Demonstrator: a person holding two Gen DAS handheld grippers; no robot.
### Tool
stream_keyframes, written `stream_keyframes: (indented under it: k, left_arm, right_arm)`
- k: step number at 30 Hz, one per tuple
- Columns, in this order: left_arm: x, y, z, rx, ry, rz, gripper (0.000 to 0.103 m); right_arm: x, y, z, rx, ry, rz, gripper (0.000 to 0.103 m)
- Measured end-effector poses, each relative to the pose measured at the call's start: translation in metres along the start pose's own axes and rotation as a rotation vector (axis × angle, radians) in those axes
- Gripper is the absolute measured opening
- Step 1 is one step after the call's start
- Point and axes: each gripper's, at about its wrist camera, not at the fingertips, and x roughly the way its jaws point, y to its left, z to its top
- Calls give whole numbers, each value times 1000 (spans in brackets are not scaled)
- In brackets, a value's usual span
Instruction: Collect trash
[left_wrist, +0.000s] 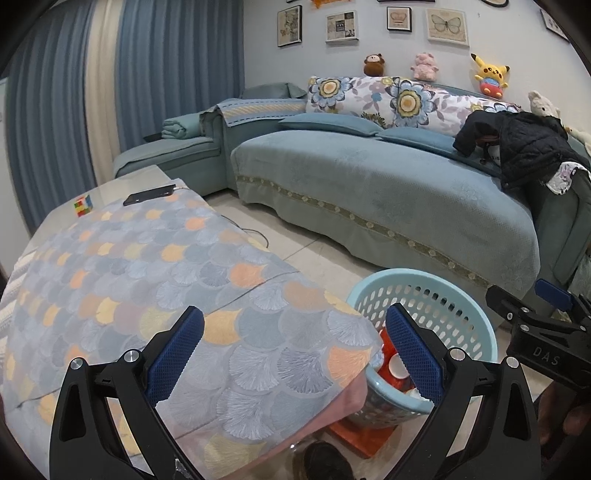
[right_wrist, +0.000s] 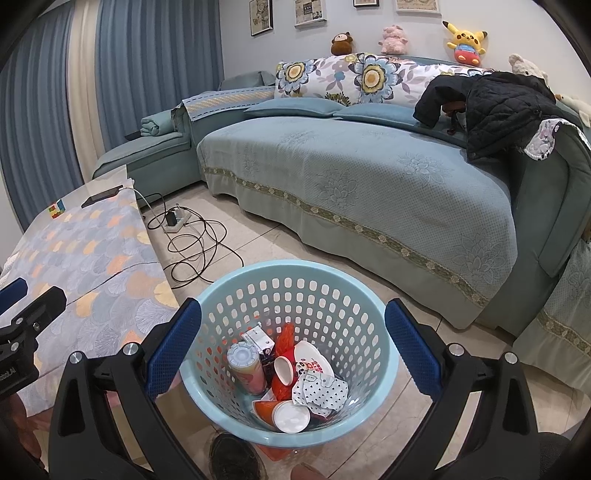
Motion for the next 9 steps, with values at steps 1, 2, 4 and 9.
stream_keyframes:
  k: [1,2,4,9]
  left_arm:
    - [0,1,1,-2,4,-2,95]
    - [1,1,3,-2,9,-7,95]
    - [2,0,3,2,19,-4,95]
    - [2,-1,3,2,22,-2,95]
  right_arm:
    - [0,1,-1,-1,1,1,95]
    - [1,1,-1,-2,2,1,95]
    - [1,3,-1,-5,2,1,95]
    - [1,3,-1,-3,3,0,95]
